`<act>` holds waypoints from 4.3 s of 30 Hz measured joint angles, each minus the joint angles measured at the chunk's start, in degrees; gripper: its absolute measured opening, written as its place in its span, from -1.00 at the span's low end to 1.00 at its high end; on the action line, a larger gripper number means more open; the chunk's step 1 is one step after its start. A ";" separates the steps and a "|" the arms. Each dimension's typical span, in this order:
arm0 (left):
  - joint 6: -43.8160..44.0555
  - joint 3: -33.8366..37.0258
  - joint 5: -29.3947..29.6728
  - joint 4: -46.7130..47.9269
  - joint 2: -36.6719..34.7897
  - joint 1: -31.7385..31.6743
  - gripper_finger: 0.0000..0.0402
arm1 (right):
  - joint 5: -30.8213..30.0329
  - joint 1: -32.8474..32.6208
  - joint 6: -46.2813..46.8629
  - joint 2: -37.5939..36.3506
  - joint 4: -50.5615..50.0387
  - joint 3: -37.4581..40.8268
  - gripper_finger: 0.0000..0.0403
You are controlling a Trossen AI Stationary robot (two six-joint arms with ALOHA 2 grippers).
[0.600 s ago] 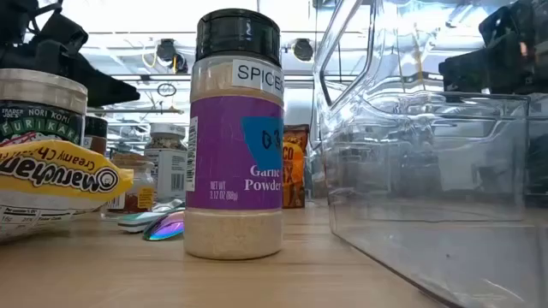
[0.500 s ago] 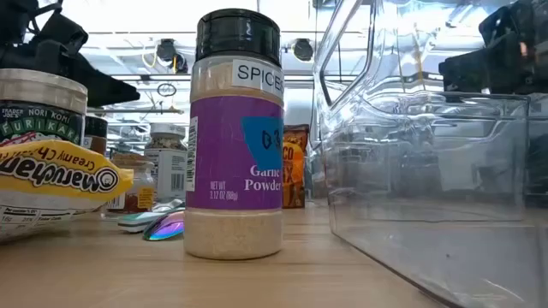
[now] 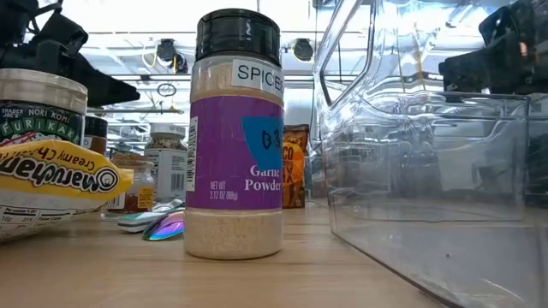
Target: Pick & Place Food Item
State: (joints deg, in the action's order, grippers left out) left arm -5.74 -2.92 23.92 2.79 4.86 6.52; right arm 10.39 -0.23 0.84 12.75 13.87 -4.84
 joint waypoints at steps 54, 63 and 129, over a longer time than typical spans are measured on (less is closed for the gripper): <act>0.00 0.02 0.01 0.01 0.00 -0.01 0.14 | 0.01 0.01 0.00 0.02 0.00 0.00 -0.75; 0.00 0.01 0.00 0.00 0.00 -0.02 0.14 | 0.02 0.01 0.00 0.02 0.00 0.00 -0.75; 2.97 0.07 0.06 -23.08 0.00 -0.02 0.14 | 0.01 0.01 0.00 0.02 0.00 0.01 -0.75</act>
State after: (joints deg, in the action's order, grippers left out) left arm -2.77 -2.85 23.99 -20.29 4.86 6.50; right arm 10.41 -0.21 0.84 12.78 13.87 -4.84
